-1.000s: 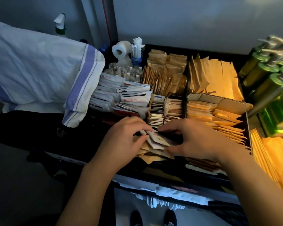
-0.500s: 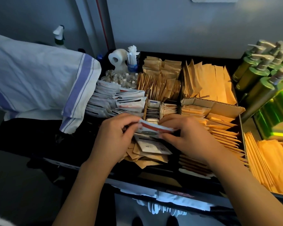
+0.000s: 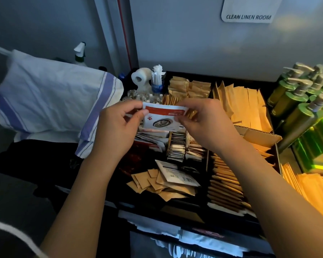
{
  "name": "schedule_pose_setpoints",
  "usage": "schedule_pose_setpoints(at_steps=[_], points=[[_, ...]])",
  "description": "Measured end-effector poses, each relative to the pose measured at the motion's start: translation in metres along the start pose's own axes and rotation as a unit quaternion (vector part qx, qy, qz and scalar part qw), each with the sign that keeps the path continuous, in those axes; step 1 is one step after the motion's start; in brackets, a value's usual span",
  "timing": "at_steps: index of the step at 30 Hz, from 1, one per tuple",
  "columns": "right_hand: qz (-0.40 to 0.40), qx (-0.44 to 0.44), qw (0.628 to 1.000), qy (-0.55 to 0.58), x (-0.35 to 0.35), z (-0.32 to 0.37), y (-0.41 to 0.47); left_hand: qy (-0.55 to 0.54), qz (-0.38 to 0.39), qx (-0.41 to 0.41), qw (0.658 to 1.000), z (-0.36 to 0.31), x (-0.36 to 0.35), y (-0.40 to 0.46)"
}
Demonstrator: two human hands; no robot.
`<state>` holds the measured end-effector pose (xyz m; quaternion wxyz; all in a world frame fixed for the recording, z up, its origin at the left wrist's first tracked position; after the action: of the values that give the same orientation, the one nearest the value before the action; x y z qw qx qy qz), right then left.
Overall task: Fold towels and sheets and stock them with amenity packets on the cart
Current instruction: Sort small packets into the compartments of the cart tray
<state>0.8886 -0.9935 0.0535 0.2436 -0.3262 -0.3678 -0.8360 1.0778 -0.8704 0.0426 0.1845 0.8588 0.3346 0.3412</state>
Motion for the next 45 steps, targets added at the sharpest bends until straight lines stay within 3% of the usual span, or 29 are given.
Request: schedule_pose_setpoints(at_steps=[11, 15, 20, 24, 31, 35, 40, 45], points=[[0.058, 0.006, 0.998, -0.011, -0.045, -0.008, 0.018, 0.002, 0.031, 0.077, 0.997, 0.062, -0.012, 0.004], [0.103, 0.031, 0.993, -0.042, -0.061, -0.003, 0.022, 0.06, 0.066, 0.096, 0.991, 0.078, -0.012, 0.003], [0.138, 0.033, 0.986, -0.087, -0.076, -0.001, 0.018, 0.088, 0.121, 0.072, 0.986, 0.081, -0.006, 0.002], [0.18, 0.001, 0.974, -0.139, -0.081, -0.005, 0.019, 0.111, 0.127, 0.005, 0.986, 0.069, -0.014, -0.004], [0.157, 0.041, 0.977, -0.142, -0.077, -0.002, 0.013, 0.16, 0.142, 0.018, 0.977, 0.075, -0.024, -0.007], [0.175, 0.002, 0.974, -0.145, -0.085, -0.007, 0.015, 0.208, 0.162, 0.058, 0.963, 0.075, -0.031, -0.005], [0.208, -0.011, 0.966, -0.155, -0.092, -0.009, 0.019, 0.256, 0.191, 0.034, 0.947, 0.071, -0.031, -0.011], [0.126, -0.002, 0.987, -0.098, -0.064, -0.016, -0.003, 0.203, 0.196, 0.054, 0.958, 0.064, -0.019, -0.019]])
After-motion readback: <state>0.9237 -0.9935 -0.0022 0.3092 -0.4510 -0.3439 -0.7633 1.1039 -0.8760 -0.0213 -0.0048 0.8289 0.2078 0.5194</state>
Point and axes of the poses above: each hand's wrist, its own y-axis towards the middle knuckle, its own x-axis out of the back of the hand, z = x × y, the point moved 2 cm from there along y, towards the middle knuckle
